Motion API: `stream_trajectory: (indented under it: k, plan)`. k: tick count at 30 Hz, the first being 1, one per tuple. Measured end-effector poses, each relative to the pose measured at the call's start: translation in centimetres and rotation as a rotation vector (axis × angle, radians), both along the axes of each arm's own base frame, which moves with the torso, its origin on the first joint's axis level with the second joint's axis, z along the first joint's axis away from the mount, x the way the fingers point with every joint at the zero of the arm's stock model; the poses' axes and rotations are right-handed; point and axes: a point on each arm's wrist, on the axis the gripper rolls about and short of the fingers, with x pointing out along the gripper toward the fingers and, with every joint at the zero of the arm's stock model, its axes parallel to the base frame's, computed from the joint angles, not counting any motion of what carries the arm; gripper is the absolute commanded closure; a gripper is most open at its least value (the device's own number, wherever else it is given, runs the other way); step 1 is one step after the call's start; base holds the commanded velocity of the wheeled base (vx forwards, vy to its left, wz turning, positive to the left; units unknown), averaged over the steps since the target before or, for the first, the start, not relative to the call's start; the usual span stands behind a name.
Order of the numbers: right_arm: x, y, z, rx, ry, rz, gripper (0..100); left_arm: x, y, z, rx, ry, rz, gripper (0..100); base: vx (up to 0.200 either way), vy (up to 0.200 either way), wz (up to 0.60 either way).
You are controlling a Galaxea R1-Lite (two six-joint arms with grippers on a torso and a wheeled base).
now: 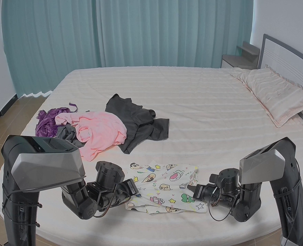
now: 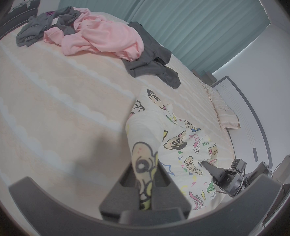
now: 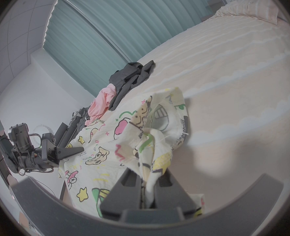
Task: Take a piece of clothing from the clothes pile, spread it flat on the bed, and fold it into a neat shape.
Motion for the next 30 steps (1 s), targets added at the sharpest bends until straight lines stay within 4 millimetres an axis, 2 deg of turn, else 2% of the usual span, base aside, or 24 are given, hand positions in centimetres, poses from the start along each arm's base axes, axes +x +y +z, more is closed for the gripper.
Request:
stream_trajectory:
  k: [24,30]
  plan:
    - [-0.41,-0.21,0.51,0.003,0.011,-0.04,100,0.09,-0.03,0.04,-0.003,-0.002,0.0,100,0.0,0.2,0.0]
    - [-0.95,-0.16,0.64,-0.005,0.022,-0.039,100,0.06,-0.02,-0.02,-0.001,0.0,-0.001,100,0.0,0.0,0.0]
